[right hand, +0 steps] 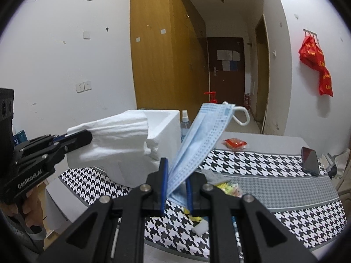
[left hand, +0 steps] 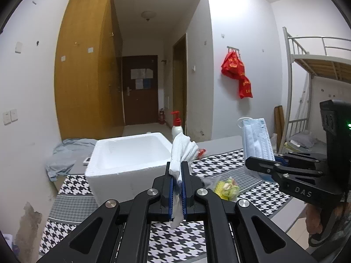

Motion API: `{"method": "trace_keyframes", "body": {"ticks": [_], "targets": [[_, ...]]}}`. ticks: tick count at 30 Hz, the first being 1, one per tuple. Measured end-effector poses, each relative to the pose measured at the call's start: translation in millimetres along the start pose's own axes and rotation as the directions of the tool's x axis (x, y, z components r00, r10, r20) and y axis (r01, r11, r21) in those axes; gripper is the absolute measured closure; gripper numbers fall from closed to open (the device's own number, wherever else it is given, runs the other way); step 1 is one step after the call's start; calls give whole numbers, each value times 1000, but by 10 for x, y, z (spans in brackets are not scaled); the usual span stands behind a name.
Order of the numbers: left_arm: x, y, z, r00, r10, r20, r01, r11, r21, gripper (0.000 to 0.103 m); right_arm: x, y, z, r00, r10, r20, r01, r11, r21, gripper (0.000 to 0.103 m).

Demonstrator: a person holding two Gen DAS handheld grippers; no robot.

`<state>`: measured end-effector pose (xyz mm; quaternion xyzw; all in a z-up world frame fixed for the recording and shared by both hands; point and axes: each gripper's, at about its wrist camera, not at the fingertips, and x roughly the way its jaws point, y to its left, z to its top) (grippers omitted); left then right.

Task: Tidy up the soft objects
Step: 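Carry the tissues and mask with both tools over the white foam box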

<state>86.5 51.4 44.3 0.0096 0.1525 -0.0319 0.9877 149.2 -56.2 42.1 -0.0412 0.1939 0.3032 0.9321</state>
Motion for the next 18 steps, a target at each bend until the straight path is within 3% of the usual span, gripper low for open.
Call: {"method": "trace_keyframes", "body": {"ticks": [18], "targets": [[-208, 225, 103, 993, 103, 48, -102, 995, -20, 97, 115, 223, 141, 997, 73, 28, -71, 996, -56, 85]]}}
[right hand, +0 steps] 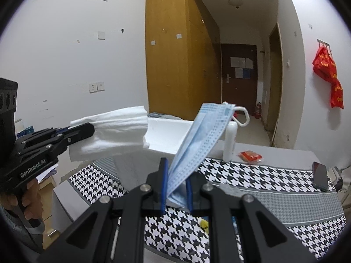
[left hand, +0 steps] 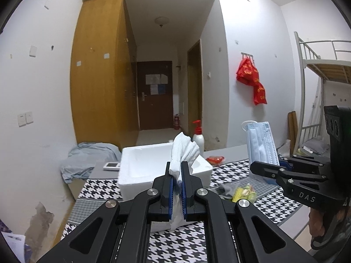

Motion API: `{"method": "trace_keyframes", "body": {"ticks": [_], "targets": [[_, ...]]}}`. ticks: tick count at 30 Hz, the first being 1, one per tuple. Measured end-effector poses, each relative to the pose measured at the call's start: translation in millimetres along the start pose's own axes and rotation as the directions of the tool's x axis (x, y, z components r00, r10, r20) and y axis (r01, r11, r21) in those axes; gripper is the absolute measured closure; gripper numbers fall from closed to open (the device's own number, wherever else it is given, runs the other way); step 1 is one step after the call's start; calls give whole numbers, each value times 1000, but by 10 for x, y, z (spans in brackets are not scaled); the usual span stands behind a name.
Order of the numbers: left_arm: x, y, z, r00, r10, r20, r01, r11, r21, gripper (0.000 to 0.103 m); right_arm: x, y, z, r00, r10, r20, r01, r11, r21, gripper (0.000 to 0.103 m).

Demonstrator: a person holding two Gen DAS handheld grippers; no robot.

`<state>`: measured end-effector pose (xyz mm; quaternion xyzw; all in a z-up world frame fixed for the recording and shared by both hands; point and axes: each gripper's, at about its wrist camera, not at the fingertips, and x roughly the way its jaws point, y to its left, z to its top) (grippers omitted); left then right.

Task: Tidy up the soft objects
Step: 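Carry the tissues and mask with both tools over the white foam box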

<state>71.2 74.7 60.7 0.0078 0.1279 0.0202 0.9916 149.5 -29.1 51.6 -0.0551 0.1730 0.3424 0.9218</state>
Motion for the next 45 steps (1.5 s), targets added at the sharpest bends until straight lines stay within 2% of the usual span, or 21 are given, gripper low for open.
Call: {"method": "trace_keyframes", "body": {"ticks": [9, 23, 32, 45], "targets": [[-108, 221, 52, 997, 66, 27, -65, 997, -38, 97, 117, 123, 98, 999, 40, 0, -40, 999, -18, 85], [-83, 461, 88, 992, 120, 28, -119, 992, -50, 97, 337, 289, 241, 996, 88, -8, -88, 995, -41, 85], [-13, 543, 148, 992, 120, 37, -118, 991, -56, 97, 494, 332, 350, 996, 92, -18, -93, 994, -58, 85], [248, 590, 216, 996, 81, 30, -79, 995, -54, 97, 670, 320, 448, 997, 74, -25, -76, 995, -63, 85]]}}
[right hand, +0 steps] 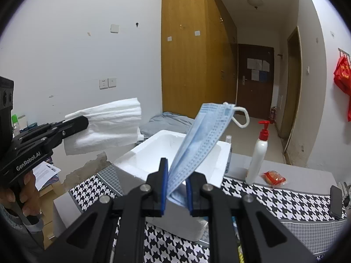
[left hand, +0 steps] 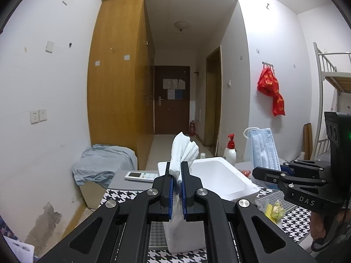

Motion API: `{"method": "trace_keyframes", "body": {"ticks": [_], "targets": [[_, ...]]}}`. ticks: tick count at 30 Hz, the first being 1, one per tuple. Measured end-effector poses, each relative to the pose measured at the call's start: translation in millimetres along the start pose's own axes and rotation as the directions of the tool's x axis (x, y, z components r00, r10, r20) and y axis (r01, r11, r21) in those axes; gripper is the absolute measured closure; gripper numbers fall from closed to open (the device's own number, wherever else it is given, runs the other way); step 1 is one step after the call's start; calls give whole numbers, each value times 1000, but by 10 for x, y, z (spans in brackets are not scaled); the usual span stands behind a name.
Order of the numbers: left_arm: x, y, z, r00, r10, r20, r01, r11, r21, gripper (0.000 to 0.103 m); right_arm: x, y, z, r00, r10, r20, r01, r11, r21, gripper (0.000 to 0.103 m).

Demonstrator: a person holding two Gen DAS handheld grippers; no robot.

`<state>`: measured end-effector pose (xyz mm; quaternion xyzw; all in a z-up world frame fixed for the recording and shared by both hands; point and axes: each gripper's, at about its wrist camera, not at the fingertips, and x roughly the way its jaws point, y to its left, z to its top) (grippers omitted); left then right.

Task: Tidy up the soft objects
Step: 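Carry the tissues and mask with both tools over the white foam box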

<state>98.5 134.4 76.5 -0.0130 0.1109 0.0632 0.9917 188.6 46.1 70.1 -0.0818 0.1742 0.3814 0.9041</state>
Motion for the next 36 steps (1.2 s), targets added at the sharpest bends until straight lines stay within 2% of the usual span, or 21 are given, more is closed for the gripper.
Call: {"method": "trace_keyframes", "body": {"ticks": [21, 36], "targets": [[614, -194, 4, 993, -97, -71, 97, 995, 4, 97, -17, -324, -27, 995, -100, -9, 100, 994, 35, 85], [903, -340, -14, 985, -114, -127, 116, 993, 7, 97, -13, -586, -136, 988, -150, -39, 153, 985, 84, 85]]}}
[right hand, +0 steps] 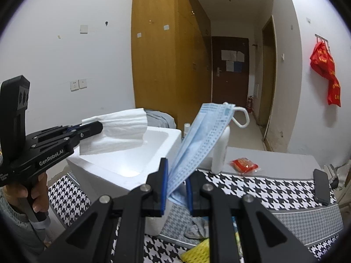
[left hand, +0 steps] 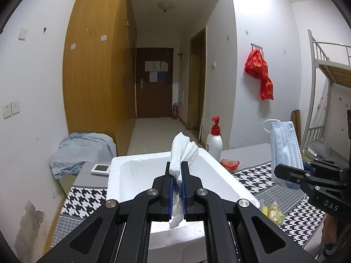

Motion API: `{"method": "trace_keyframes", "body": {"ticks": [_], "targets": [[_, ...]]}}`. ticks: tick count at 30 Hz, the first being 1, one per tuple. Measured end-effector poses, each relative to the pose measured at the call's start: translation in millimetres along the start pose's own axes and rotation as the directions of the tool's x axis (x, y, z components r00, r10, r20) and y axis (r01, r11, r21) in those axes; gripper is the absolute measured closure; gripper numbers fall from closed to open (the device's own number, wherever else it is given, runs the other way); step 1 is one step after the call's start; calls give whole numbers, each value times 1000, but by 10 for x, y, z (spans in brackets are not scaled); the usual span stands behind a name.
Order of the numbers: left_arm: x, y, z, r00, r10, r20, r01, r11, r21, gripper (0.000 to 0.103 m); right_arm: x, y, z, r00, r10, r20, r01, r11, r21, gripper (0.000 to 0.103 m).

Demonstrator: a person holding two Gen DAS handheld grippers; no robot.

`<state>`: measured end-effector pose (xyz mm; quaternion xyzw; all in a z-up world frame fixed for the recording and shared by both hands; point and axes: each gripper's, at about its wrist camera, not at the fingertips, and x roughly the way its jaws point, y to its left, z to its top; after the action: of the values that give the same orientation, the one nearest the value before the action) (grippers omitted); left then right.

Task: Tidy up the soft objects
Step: 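Carry the tissues and mask with both tools over the white foam box, then open the left tool to drop the tissues into the foam box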

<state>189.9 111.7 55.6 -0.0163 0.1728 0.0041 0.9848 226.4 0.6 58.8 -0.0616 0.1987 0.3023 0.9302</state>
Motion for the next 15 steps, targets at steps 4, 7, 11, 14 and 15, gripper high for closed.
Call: {"method": "trace_keyframes", "body": {"ticks": [4, 7, 11, 14, 15], "targets": [[61, -39, 0, 1000, 2, -10, -2, 1000, 5, 97, -13, -51, -17, 1000, -9, -1, 9, 1000, 8, 85], [105, -50, 1, 1000, 15, -17, -15, 1000, 6, 97, -13, -73, -29, 1000, -16, -4, 16, 1000, 12, 85], [158, -49, 4, 999, 28, -24, -28, 1000, 6, 97, -10, -85, -36, 1000, -18, -5, 18, 1000, 16, 85], [182, -64, 5, 999, 36, -32, -36, 999, 4, 84, -6, -81, -34, 1000, -17, -5, 17, 1000, 19, 85], [180, -64, 2, 999, 39, -32, -39, 999, -1, 78, -4, -86, -37, 1000, -16, -5, 16, 1000, 20, 85]]}}
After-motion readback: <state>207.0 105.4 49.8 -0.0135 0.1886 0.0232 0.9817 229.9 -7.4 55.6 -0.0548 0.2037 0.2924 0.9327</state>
